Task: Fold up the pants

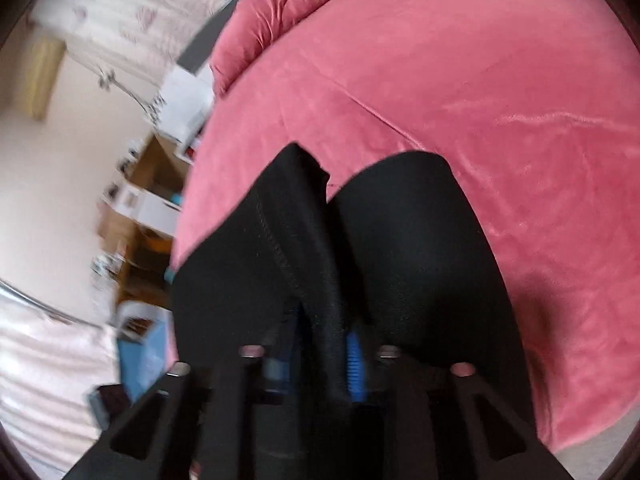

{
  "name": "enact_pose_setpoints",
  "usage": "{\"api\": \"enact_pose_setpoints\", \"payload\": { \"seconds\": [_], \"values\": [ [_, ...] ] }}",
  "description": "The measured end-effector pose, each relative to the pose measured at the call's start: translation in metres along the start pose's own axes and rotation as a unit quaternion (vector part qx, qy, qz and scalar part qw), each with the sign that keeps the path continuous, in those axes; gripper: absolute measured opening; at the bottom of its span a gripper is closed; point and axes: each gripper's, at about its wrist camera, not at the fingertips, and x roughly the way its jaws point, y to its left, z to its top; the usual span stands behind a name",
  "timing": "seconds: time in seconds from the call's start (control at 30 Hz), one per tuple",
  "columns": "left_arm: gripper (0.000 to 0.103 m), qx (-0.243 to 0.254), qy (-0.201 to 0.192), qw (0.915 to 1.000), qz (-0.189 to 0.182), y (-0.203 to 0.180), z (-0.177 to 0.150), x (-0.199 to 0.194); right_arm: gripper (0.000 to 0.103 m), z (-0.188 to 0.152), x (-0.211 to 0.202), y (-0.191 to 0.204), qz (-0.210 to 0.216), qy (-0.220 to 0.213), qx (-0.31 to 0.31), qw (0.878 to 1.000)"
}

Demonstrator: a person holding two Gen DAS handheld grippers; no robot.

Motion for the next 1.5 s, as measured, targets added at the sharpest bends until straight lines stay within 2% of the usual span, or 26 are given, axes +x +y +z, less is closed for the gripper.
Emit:
{"api": "enact_pose_setpoints", "payload": {
  "seconds": [0.03,0.07,0.13,0.2,0.23,0.27,0.3,0.37,0.43,0.57,0.63,0.7,0.77,0.83,0.93,1.0,1.07,1.13,1.2,1.27,1.33,1.4,1.5],
  "values": [
    [0.064,-0.005,-0.001,1.0,-0.005,0.002,0.001,0.002,0.052,0.001,-0.004,0.0,0.012,-0.006,-0.003,1.0],
    [0.064,-0.009,-0.002,0.9999,-0.013,0.002,0.001,0.002,0.059,0.001,-0.008,0.001,0.017,-0.01,-0.016,1.0],
    [0.064,-0.005,0.004,0.9998,-0.021,0.002,-0.003,0.002,0.058,0.0,-0.006,0.002,0.01,0.005,-0.042,0.999],
    [0.064,0.01,0.01,0.9997,-0.021,-0.002,-0.004,0.01,0.057,-0.004,0.0,0.001,0.006,0.014,-0.06,0.998],
    [0.064,0.015,0.009,0.9997,-0.017,-0.004,-0.008,0.008,0.049,-0.006,0.001,0.001,0.002,0.016,-0.066,0.998],
    [0.065,0.016,0.007,0.9998,-0.013,-0.007,-0.008,0.009,0.024,-0.01,0.01,0.007,-0.002,0.025,-0.072,0.997],
    [0.065,0.014,0.007,0.9998,-0.012,-0.009,-0.008,0.009,0.014,-0.01,0.014,0.009,-0.011,0.032,-0.074,0.997],
    [0.065,0.008,0.007,0.9999,-0.006,-0.015,-0.005,0.01,0.013,-0.011,0.014,0.013,-0.022,0.025,-0.083,0.996],
    [0.065,0.016,0.0,0.9999,0.003,-0.022,-0.001,0.007,0.013,-0.01,0.0,0.028,-0.022,-0.002,-0.108,0.994],
    [0.065,0.068,-0.014,0.9972,0.027,-0.045,0.001,0.005,0.012,-0.003,-0.038,0.041,-0.016,-0.043,-0.112,0.993],
    [0.065,0.085,-0.013,0.9956,0.038,-0.053,0.001,0.012,0.012,-0.003,-0.043,0.036,-0.022,-0.046,-0.109,0.993],
    [0.066,0.08,-0.012,0.996,0.037,-0.057,0.001,0.016,0.012,-0.005,-0.041,0.023,-0.043,-0.042,-0.101,0.993],
    [0.068,0.08,-0.009,0.996,0.039,-0.061,-0.001,0.022,0.012,-0.009,-0.033,-0.001,-0.058,-0.032,-0.069,0.995],
    [0.072,0.079,-0.007,0.996,0.04,-0.062,-0.005,0.029,0.012,-0.013,-0.027,-0.018,-0.057,-0.032,-0.053,0.996],
    [0.073,0.063,-0.002,0.9975,0.031,-0.063,-0.008,0.041,0.013,-0.017,-0.017,-0.033,-0.047,-0.046,-0.024,0.998],
    [0.073,0.047,-0.002,0.9986,0.026,-0.06,-0.006,0.038,0.016,-0.017,-0.024,-0.03,-0.033,-0.054,-0.019,0.998],
    [0.07,0.051,-0.019,0.9976,0.043,-0.064,-0.003,0.024,0.021,-0.016,-0.043,-0.028,-0.036,-0.077,-0.013,0.996],
    [0.069,0.068,-0.061,0.9939,0.062,-0.07,0.0,0.002,0.023,-0.014,-0.07,-0.022,-0.059,-0.12,-0.021,0.991],
    [0.069,0.082,-0.107,0.989,0.06,-0.081,0.005,-0.021,0.023,-0.01,-0.091,-0.01,-0.089,-0.148,-0.043,0.984],
    [0.069,0.098,-0.132,0.9849,0.054,-0.095,0.013,-0.032,0.023,-0.007,-0.105,0.015,-0.09,-0.164,-0.085,0.979],
    [0.069,0.125,-0.136,0.9816,0.048,-0.112,0.024,-0.028,0.023,-0.005,-0.101,0.042,-0.088,-0.16,-0.128,0.975],
    [0.069,0.152,-0.121,0.9797,0.049,-0.129,0.037,-0.008,0.023,-0.007,-0.084,0.072,-0.085,-0.143,-0.179,0.97],
    [0.068,0.16,-0.093,0.9811,0.056,-0.145,0.057,0.021,0.023,-0.006,-0.045,0.1,-0.095,-0.118,-0.224,0.963]
  ]
}}
